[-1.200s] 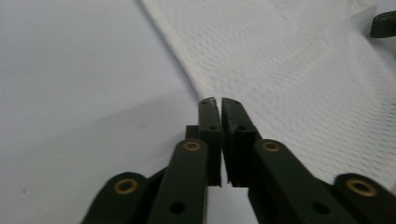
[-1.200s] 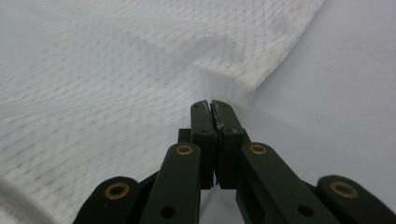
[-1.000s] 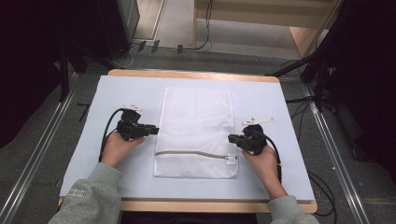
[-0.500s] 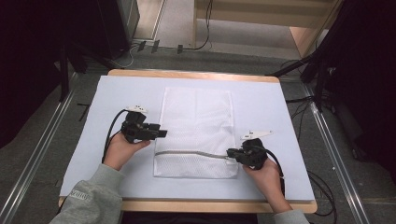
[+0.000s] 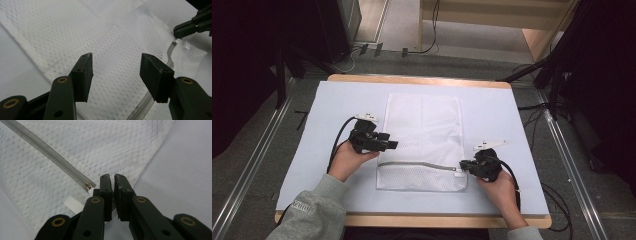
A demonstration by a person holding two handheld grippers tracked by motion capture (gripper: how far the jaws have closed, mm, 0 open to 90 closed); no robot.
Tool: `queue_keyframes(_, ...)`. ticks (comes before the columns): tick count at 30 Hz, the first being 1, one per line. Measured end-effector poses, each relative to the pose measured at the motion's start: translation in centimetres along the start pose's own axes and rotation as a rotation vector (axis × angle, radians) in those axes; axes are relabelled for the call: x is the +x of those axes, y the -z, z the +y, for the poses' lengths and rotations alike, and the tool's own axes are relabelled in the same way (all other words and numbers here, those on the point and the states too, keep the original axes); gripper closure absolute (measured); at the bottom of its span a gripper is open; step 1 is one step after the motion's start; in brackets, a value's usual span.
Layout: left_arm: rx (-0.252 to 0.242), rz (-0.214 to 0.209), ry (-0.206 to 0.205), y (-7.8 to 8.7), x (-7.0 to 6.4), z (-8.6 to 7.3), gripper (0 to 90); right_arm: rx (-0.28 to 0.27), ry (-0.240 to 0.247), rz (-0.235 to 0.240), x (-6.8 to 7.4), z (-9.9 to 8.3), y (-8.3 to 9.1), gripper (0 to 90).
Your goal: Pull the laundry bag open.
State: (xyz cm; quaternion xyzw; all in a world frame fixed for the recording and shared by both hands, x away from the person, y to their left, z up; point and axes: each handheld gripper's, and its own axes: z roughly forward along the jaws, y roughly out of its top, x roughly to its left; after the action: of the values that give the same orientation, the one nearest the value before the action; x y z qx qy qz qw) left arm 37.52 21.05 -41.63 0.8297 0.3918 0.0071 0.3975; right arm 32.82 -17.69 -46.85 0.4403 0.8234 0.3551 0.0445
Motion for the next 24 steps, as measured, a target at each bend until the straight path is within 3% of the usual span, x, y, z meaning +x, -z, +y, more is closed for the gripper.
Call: queue_keyframes(24, 0.012, -0.017, -0.021, -0.4, -0.7, 0.2, 43.9, 0.038, -0.031, 0.080, 1.2, -1.2, 0.9, 87.5)
